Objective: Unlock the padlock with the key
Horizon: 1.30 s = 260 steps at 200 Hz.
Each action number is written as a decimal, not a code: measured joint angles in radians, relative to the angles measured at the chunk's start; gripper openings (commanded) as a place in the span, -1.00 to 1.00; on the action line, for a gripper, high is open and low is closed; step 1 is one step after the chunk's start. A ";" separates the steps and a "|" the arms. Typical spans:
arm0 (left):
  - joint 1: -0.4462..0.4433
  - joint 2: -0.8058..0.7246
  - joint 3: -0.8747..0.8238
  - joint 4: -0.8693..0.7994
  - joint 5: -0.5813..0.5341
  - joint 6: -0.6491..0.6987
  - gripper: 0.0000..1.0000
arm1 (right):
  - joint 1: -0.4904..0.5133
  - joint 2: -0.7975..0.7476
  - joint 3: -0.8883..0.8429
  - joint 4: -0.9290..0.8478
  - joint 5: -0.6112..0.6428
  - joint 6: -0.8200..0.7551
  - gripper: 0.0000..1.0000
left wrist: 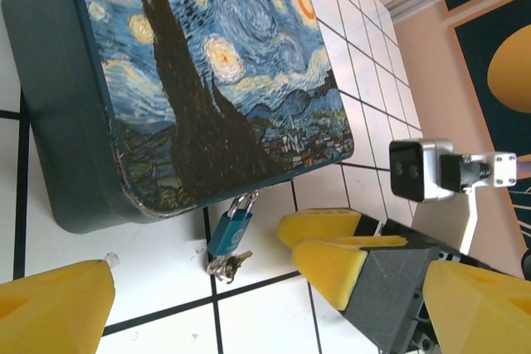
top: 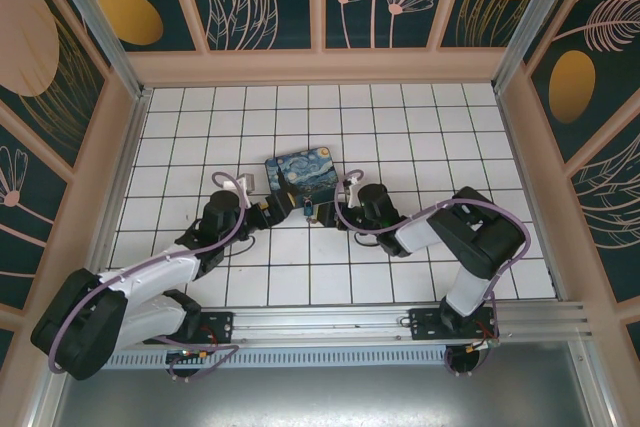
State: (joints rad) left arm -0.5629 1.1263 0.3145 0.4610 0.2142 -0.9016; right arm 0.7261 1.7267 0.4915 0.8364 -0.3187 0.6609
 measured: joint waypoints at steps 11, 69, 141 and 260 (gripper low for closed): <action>0.000 0.000 -0.007 0.000 0.010 0.000 0.90 | 0.000 0.019 0.014 0.005 -0.010 0.000 0.08; 0.000 0.000 -0.018 0.007 0.035 0.000 0.90 | 0.002 0.121 0.092 0.053 -0.061 0.000 0.08; 0.000 0.002 -0.018 0.009 0.040 -0.001 0.90 | 0.029 0.159 0.124 0.072 -0.077 -0.002 -0.20; 0.000 0.101 -0.018 0.042 0.087 0.034 0.80 | 0.029 0.185 0.114 0.090 -0.072 0.025 -0.52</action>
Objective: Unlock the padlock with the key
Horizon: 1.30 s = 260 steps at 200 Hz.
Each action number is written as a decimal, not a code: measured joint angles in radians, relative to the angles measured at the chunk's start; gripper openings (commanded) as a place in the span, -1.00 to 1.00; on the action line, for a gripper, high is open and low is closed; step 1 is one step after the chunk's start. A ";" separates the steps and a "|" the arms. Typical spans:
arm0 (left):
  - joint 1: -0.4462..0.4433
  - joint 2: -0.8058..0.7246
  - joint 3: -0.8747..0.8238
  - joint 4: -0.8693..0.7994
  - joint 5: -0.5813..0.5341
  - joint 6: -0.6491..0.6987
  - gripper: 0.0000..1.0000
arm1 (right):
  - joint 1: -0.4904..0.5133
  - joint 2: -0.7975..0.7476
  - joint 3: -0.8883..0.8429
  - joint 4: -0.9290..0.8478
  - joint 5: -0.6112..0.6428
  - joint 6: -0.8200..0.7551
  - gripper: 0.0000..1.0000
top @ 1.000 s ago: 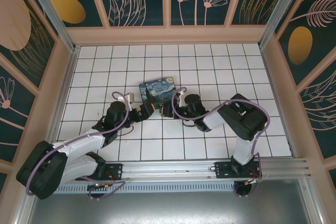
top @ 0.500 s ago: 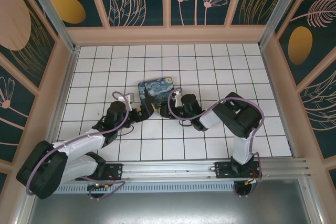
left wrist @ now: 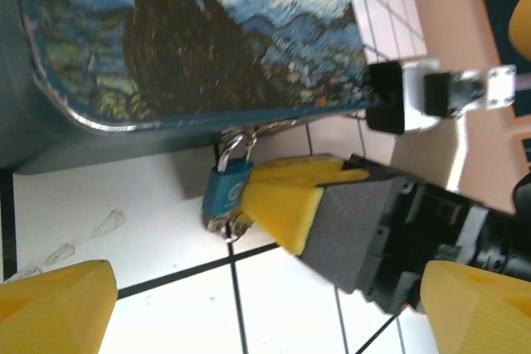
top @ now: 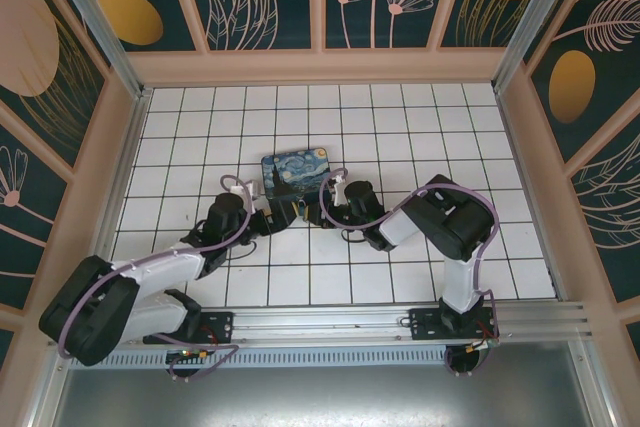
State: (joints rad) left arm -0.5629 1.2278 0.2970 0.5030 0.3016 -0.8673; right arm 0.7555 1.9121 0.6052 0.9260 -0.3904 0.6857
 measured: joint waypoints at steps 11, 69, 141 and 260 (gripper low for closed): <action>0.000 0.031 0.000 0.016 0.009 0.018 0.69 | 0.000 0.000 0.000 0.000 0.000 0.002 -0.48; 0.000 0.154 0.007 0.066 0.024 0.108 0.40 | -0.002 -0.013 -0.009 0.020 0.001 0.015 -0.23; -0.019 0.250 0.058 0.126 0.013 0.174 0.36 | -0.018 -0.312 -0.080 -0.122 0.042 0.000 -0.50; -0.066 0.349 0.072 0.246 -0.088 0.257 0.29 | -0.081 -0.129 0.330 -0.504 0.192 -0.078 -0.57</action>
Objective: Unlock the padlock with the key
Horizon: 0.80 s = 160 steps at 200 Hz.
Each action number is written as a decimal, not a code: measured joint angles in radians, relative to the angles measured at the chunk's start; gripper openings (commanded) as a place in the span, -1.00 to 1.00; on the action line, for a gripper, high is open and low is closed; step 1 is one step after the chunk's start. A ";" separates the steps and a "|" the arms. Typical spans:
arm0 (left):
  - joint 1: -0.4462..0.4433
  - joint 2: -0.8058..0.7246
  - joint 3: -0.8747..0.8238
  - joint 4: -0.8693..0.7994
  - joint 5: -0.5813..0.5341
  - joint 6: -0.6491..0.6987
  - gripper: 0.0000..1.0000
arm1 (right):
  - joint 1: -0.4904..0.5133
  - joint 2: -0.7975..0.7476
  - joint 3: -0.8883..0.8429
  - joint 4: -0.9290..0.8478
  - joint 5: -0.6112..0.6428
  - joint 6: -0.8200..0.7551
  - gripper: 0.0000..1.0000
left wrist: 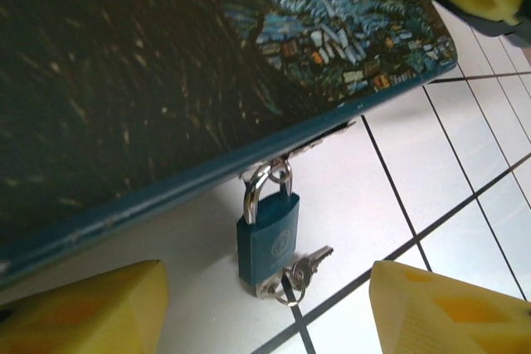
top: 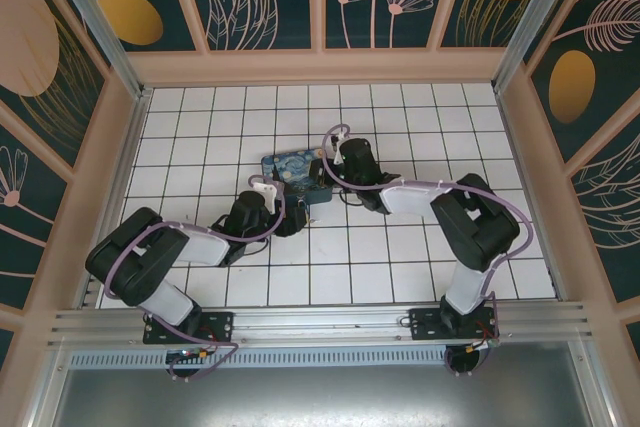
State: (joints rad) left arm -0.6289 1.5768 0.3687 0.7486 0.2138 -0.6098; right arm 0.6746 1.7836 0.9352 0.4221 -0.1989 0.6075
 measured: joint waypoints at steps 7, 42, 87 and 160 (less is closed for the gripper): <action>0.000 0.008 0.000 0.011 -0.005 0.003 0.28 | -0.001 0.001 0.008 -0.005 0.000 0.000 -0.57; 0.000 0.058 0.007 0.055 -0.010 0.008 0.24 | -0.002 0.021 0.028 -0.009 0.000 0.000 -0.58; -0.007 0.103 0.030 0.094 -0.010 0.008 0.21 | -0.002 0.033 0.032 0.008 -0.001 0.001 -0.58; -0.013 0.180 0.050 0.204 -0.011 -0.004 0.14 | -0.004 0.041 0.032 0.026 -0.006 0.001 -0.60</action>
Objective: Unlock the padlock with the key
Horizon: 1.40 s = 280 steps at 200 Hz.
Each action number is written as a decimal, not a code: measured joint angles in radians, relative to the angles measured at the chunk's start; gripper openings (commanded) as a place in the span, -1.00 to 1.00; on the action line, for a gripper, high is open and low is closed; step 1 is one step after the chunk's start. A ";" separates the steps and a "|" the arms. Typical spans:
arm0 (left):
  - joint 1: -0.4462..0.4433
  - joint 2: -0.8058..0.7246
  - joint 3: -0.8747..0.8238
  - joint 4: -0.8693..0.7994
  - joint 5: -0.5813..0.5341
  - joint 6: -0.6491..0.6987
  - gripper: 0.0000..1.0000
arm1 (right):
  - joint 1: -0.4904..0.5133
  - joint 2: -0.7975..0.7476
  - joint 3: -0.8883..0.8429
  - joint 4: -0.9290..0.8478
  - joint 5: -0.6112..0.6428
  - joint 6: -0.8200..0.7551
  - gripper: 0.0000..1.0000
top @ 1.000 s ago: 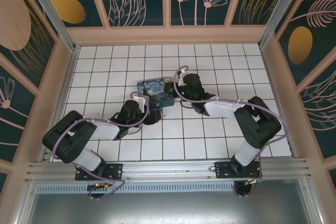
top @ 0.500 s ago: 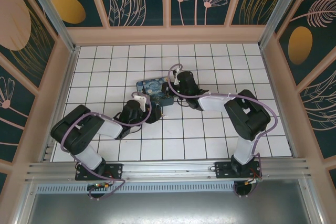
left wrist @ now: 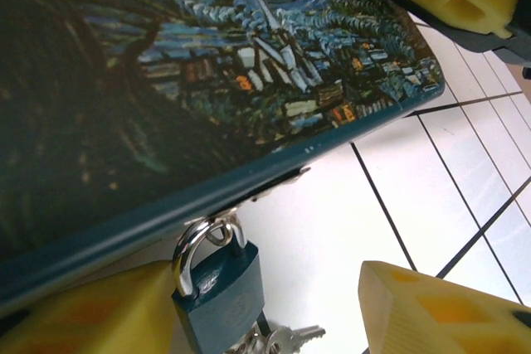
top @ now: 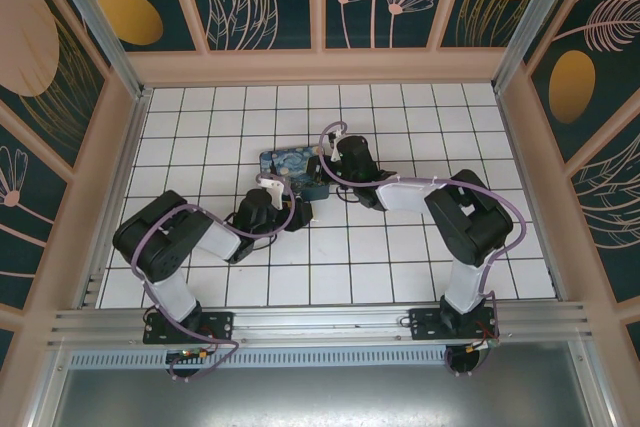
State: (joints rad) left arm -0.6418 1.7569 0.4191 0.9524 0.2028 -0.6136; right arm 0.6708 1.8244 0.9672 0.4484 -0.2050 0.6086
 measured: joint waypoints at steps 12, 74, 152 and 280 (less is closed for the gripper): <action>0.000 0.012 0.000 0.022 -0.002 -0.009 0.09 | 0.000 0.003 0.000 0.005 -0.001 0.000 -0.60; 0.000 0.045 -0.001 0.081 -0.002 -0.057 -0.17 | -0.002 0.008 0.000 0.021 -0.005 0.003 -0.60; 0.000 0.072 -0.001 0.095 -0.004 -0.074 -0.43 | -0.002 0.010 -0.001 0.026 -0.005 0.003 -0.60; 0.000 0.109 0.017 0.129 -0.025 -0.121 -0.97 | -0.004 0.023 -0.003 0.060 -0.005 0.008 -0.61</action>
State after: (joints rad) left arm -0.6418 1.8656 0.4358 1.0817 0.1776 -0.7345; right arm 0.6666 1.8469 0.9638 0.5083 -0.2104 0.6163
